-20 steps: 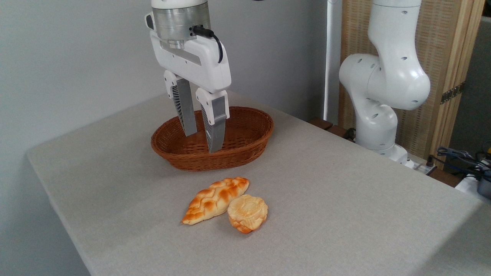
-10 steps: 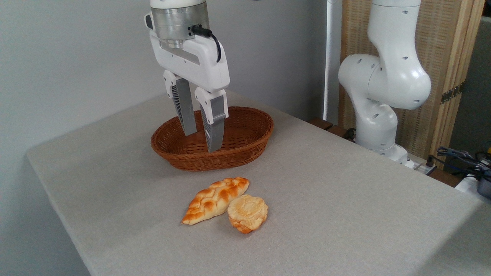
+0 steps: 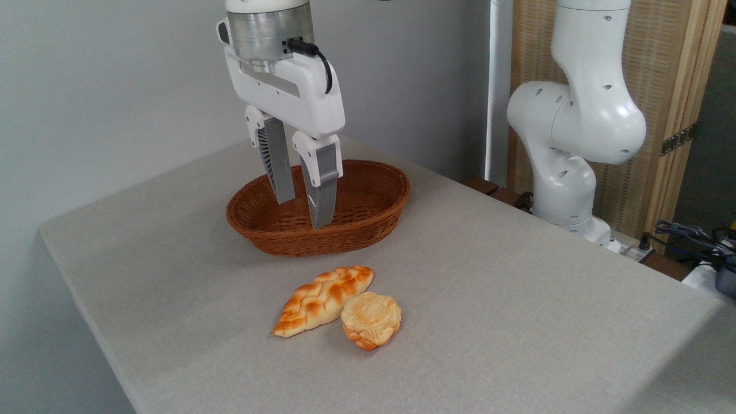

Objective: Put bread into the basket

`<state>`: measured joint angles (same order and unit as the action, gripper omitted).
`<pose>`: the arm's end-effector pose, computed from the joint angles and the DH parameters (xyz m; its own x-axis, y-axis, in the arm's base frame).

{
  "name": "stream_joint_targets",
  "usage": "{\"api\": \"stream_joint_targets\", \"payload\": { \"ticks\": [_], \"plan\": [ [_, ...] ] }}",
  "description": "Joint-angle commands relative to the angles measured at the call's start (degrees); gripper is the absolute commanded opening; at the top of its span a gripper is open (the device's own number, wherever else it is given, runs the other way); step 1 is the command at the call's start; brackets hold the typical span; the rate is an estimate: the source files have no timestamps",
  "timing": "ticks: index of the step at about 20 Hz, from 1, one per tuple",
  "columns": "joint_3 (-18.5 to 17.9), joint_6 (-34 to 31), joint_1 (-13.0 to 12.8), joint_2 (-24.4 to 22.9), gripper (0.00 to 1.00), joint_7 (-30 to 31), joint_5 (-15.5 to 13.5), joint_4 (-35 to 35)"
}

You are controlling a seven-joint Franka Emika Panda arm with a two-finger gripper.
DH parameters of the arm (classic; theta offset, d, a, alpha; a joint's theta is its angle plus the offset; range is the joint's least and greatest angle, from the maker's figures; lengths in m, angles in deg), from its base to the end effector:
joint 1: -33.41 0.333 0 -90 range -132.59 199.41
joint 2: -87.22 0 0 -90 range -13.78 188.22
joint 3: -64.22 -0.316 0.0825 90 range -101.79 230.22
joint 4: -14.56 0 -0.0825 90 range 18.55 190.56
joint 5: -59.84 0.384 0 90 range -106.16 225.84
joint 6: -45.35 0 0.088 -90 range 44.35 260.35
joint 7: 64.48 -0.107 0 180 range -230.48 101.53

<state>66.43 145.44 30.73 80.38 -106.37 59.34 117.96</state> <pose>0.5275 -0.0470 0.5932 0.6843 -0.7275 0.0485 -0.7266 -0.6860 -0.0380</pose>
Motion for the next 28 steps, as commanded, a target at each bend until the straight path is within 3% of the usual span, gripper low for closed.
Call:
{"api": "stream_joint_targets", "payload": {
  "ticks": [1, 28],
  "plan": [
    [0.2, -1.5, 0.6, 0.3, 1.00, -0.4, -1.2, -1.0],
    [0.2, -3.8, 0.6, 0.6, 1.00, -0.6, -1.2, -0.9]
  ]
}}
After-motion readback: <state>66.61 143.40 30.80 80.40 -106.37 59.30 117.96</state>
